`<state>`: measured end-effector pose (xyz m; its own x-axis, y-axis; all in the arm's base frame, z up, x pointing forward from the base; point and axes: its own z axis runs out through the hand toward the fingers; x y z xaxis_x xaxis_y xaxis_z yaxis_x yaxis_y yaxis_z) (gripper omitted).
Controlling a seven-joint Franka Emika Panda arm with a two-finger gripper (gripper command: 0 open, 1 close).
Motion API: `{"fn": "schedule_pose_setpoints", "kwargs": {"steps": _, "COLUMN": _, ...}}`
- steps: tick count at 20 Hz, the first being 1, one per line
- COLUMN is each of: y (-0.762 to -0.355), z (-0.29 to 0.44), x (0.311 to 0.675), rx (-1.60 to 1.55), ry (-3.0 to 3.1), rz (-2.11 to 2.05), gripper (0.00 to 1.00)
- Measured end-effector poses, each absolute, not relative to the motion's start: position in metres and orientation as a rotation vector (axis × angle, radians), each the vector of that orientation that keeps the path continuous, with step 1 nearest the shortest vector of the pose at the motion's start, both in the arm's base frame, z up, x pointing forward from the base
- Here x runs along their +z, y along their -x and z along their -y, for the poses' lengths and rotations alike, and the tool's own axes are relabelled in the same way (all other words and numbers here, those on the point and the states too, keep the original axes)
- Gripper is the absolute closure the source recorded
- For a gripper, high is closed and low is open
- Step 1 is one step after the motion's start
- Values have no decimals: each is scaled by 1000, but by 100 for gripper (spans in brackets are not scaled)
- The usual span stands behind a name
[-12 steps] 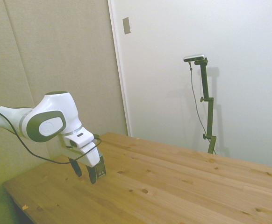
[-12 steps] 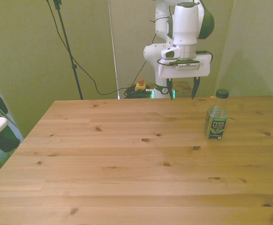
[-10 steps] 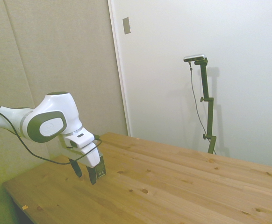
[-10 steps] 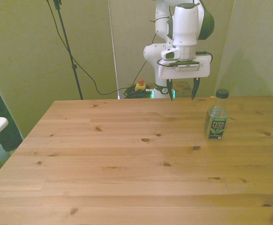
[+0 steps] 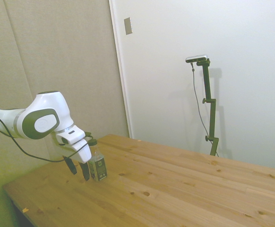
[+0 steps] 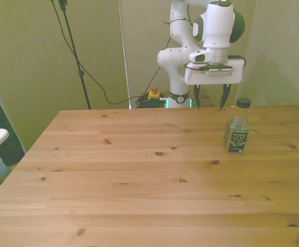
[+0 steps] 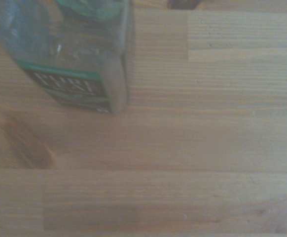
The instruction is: Knock down the bottle
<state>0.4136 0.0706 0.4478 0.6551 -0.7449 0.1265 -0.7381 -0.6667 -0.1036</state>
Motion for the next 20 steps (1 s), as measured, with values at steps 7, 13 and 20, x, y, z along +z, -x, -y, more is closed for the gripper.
{"fn": "schedule_pose_setpoints", "kwargs": {"steps": 7, "y": -427, "z": -111, "x": 477, "rx": -326, "ry": 2746, "rz": -1345, "gripper": 100}}
{"fn": "schedule_pose_setpoints", "kwargs": {"steps": 13, "y": -447, "z": -124, "x": 484, "rx": -364, "ry": 2724, "rz": -1393, "gripper": 100}}
{"fn": "schedule_pose_setpoints", "kwargs": {"steps": 20, "y": -464, "z": -125, "x": 492, "rx": -400, "ry": 2704, "rz": -1433, "gripper": 100}}
